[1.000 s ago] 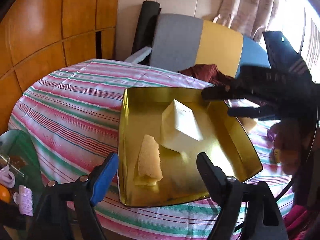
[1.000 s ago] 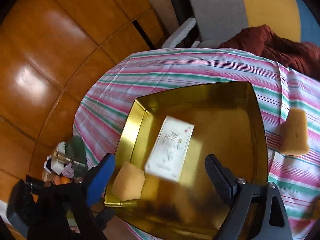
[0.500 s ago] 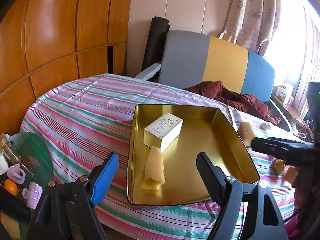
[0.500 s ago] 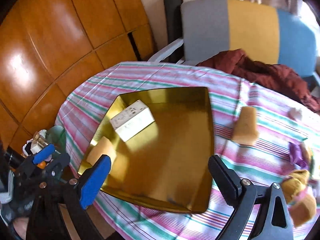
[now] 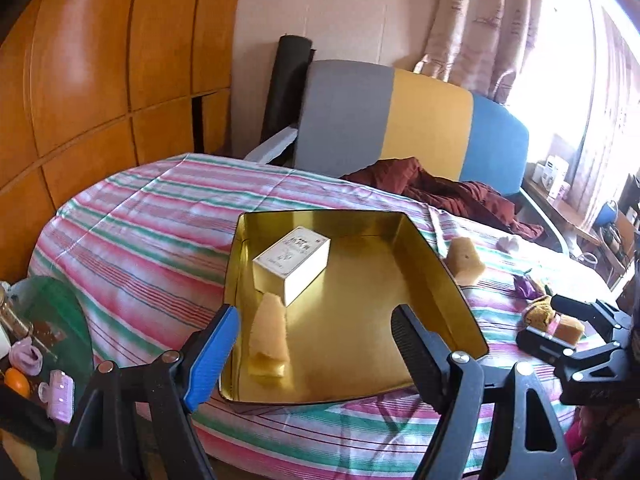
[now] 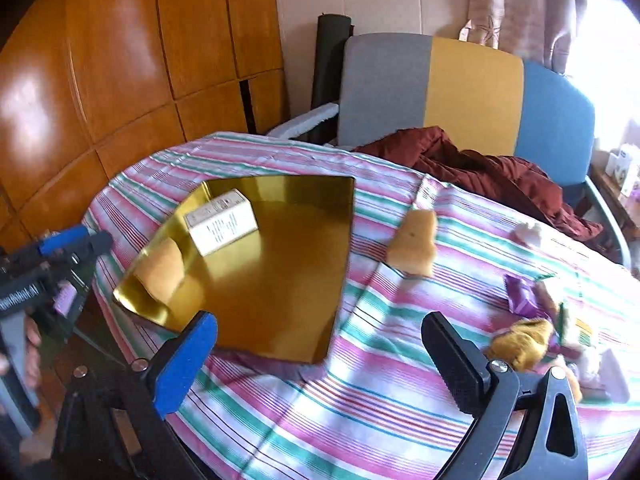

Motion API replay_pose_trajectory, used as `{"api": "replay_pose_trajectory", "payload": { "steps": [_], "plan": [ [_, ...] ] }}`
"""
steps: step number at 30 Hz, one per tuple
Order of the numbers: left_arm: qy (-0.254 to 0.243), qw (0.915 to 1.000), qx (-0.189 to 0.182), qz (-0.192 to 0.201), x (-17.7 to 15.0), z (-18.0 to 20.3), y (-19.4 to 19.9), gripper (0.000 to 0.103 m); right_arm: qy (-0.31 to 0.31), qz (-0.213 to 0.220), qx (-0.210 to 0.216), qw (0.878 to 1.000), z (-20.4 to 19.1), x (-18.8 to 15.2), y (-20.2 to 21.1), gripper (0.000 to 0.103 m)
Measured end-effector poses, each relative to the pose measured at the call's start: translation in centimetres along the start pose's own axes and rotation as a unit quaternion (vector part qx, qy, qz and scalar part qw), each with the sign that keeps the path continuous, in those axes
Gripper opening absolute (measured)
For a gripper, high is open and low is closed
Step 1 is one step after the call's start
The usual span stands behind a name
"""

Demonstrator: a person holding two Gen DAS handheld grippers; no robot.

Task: Organize objects
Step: 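Withdraw both tools from the tray back toward the table items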

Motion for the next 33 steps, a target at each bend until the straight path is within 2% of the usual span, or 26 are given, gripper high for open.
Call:
{"api": "replay_pose_trajectory", "payload": {
  "steps": [10,20,25,29,33],
  "plan": [
    [-0.014,0.9992,-0.038,0.004,0.3,2.3,0.8,0.083,-0.038,-0.006,-0.049,0.998,4.7,-2.4,2.2,0.103],
    [-0.022,0.9942,-0.099,-0.037,-0.3,5.7,-0.9,0.081,-0.091,-0.01,-0.126,0.988,10.8,-4.7,5.9,0.103],
    [-0.062,0.9884,-0.13,-0.047,-0.9,8.6,-1.1,0.081,-0.136,-0.014,-0.167,0.977,14.9,-6.0,8.2,0.103],
    [-0.092,0.9807,-0.161,-0.063,-1.6,11.1,-1.4,0.081,-0.162,-0.013,-0.206,0.965,17.8,-6.9,10.3,0.103],
    [-0.137,0.9679,-0.196,-0.078,-2.5,14.3,-1.7,0.081,-0.175,-0.009,-0.245,0.953,20.4,-7.4,12.9,0.103]
  ]
}}
Point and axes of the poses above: each gripper's, at about its wrist camera, not at the fingertips, and y roughly against the way its jaws point, z to its right, x to its top, the point moved 1 cm from there along -y, roughly the way its jaws point, and after that the axes turned 7 degrees about z, right-handed, at the moved point
